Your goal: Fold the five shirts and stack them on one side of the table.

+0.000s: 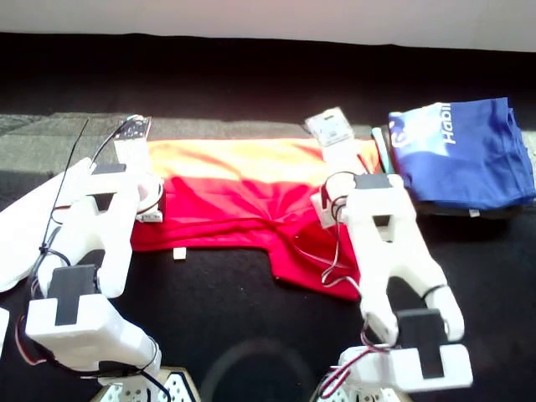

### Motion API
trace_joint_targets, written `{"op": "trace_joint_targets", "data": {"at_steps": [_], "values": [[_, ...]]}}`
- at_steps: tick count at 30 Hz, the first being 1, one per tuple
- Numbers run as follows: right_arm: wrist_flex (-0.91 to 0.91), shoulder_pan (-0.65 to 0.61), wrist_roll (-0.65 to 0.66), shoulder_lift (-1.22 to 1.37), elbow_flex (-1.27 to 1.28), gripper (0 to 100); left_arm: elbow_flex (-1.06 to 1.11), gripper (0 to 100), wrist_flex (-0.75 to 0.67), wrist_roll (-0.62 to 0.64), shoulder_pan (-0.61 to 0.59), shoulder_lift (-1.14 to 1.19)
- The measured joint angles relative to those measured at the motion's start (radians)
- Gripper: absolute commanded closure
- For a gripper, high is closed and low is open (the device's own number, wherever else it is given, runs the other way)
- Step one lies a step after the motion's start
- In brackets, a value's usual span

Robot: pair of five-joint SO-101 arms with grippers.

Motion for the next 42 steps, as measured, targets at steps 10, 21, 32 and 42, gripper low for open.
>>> {"op": "trace_joint_targets", "data": {"at_steps": [10,21,32,42], "values": [[0.176,-0.195,0.012,0.031,0.006,99.1,-0.002,99,0.0,0.0,0.0,0.006],[0.252,-0.173,0.13,-0.132,0.006,99.1,-0.084,99,0.157,-0.002,-0.026,-0.144],[-0.101,-0.258,-0.006,0.021,0.046,99.1,-0.124,99,0.201,-0.002,0.064,-0.051],[0.097,-0.279,-0.009,0.086,0.029,99.1,-0.27,99,0.259,0.0,0.02,0.095]]}}
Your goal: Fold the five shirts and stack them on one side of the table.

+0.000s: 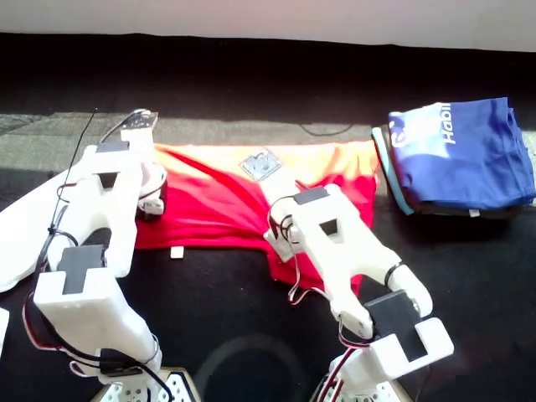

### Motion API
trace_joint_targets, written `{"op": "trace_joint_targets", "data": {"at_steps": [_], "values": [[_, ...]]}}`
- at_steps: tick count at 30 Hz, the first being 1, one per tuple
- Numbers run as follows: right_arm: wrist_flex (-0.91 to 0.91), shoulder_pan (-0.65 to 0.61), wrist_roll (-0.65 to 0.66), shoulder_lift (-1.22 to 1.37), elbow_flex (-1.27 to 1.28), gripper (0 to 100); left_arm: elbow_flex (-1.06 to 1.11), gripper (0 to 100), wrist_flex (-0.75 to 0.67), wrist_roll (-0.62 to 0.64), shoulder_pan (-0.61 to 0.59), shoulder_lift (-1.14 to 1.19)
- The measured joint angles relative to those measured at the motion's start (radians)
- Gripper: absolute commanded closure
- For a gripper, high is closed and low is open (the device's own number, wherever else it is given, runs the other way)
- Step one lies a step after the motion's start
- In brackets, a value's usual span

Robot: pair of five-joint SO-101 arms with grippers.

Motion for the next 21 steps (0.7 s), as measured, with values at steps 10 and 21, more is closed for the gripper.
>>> {"op": "trace_joint_targets", "data": {"at_steps": [10,21], "values": [[0.077,-0.002,0.0,-0.226,0.048,99.1,-0.057,99,0.06,0.0,-0.021,0.0],[-0.141,-0.161,-0.097,-0.021,-0.167,99.1,0.074,99,-0.005,0.0,-0.063,-0.021]]}}
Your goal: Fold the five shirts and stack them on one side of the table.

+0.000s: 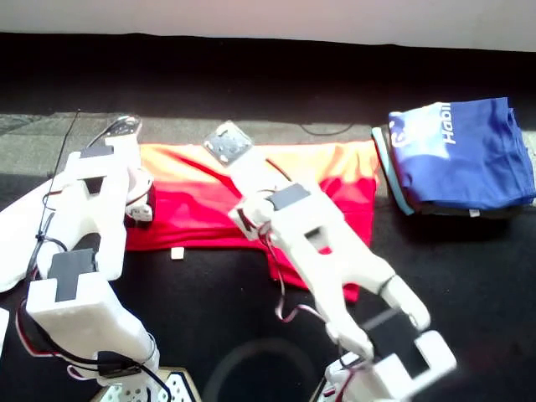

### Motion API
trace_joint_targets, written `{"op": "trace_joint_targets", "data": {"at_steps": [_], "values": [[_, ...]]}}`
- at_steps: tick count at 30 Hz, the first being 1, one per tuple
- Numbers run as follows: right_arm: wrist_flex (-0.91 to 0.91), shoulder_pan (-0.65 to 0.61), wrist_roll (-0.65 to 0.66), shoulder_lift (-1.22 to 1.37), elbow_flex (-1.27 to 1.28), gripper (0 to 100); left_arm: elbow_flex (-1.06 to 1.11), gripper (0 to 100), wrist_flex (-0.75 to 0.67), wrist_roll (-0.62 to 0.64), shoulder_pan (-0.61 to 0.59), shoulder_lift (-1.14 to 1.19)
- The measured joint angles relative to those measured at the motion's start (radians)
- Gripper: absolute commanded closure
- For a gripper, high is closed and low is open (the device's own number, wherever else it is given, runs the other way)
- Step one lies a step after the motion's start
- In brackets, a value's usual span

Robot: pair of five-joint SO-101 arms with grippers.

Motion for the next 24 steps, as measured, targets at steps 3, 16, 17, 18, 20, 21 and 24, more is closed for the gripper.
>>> {"op": "trace_joint_targets", "data": {"at_steps": [3,16,17,18,20,21,24], "values": [[0.021,-0.028,-0.026,0.14,-0.121,99.1,-0.003,99,-0.029,0.0,-0.021,0.0],[0.236,-0.11,-0.032,0.31,-0.262,99.1,-0.226,99,0.08,0.0,-0.04,0.005],[0.253,-0.11,-0.032,0.31,-0.262,99.1,-0.238,99,0.092,0.0,-0.043,0.005],[0.272,-0.118,-0.032,0.31,-0.262,99.1,-0.244,99,0.1,0.0,-0.044,0.005],[0.311,-0.129,-0.032,0.31,-0.272,99.1,-0.247,99,0.103,0.0,-0.046,0.005],[0.325,-0.133,-0.032,0.308,-0.285,99.1,-0.247,99,0.103,0.0,-0.046,0.005],[0.347,-0.121,-0.032,0.241,-0.307,99.1,-0.227,99,0.104,0.0,-0.046,0.017]]}}
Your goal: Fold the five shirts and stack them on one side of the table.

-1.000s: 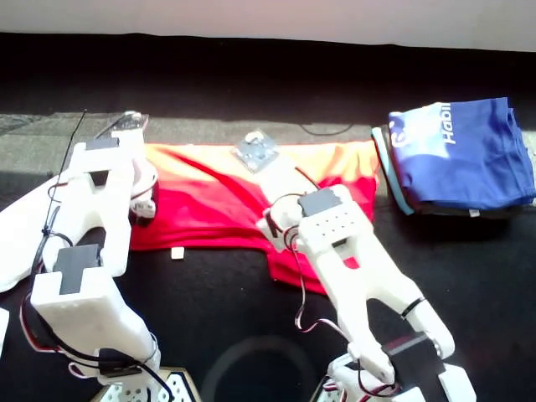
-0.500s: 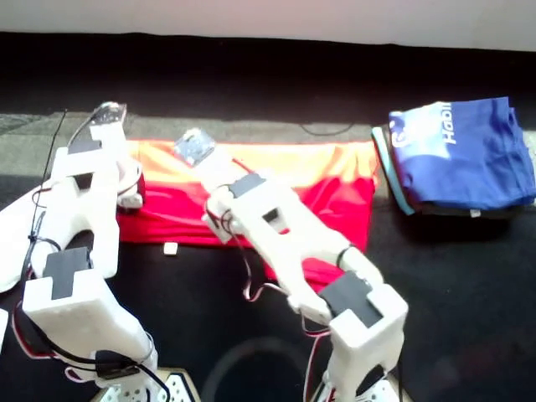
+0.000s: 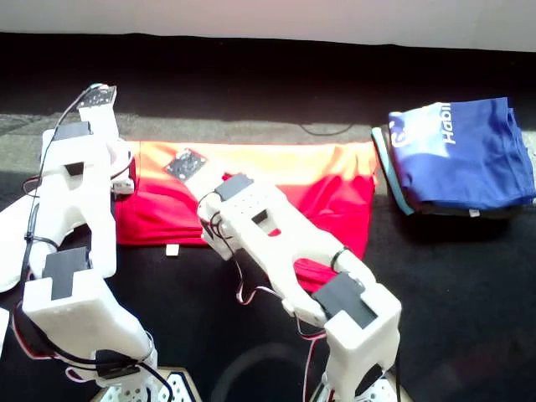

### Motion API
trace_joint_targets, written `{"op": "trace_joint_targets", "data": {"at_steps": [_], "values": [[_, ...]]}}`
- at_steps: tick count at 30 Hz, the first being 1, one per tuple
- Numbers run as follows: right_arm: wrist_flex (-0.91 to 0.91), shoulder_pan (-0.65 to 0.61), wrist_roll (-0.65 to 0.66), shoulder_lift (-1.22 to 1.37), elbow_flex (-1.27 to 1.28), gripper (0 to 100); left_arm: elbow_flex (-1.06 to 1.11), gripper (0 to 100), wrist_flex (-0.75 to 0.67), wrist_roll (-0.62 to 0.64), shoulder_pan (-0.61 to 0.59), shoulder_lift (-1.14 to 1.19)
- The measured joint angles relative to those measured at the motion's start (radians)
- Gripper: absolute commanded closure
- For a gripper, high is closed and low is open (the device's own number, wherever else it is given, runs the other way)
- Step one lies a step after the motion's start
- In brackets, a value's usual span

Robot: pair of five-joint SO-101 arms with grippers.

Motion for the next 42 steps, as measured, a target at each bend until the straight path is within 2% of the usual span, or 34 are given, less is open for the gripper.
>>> {"op": "trace_joint_targets", "data": {"at_steps": [5,9,11,15,20,23,27,29,36,42], "values": [[0.051,0.114,0.005,-0.181,-0.003,97.4,0.052,99,-0.048,0.0,0.0,0.037],[0.173,0.226,0.114,-0.221,0.061,88.2,0.103,99,-0.115,0.0,0.0,0.052],[0.221,0.245,0.172,-0.222,0.117,86.8,0.121,99,-0.146,0.0,0.002,0.057],[0.238,0.242,0.239,-0.224,0.226,86.8,0.133,99,-0.172,0.0,0.002,0.058],[0.137,0.213,0.247,-0.226,0.342,86.6,0.133,99,-0.172,0.04,0.002,0.063],[0.138,0.18,0.247,-0.226,0.376,86.3,0.133,99,-0.172,0.052,0.002,0.063],[0.152,0.17,0.258,-0.23,0.387,78.4,0.133,99,-0.172,0.057,0.002,0.063],[0.157,0.17,0.295,-0.23,0.387,75.5,0.133,99,-0.173,0.057,0.002,0.063],[0.227,0.17,0.466,-0.23,0.388,75.8,0.133,99,-0.175,0.057,0.002,0.063],[0.161,0.17,0.543,-0.232,0.466,75.8,0.133,99,-0.175,0.058,0.002,0.063]]}}
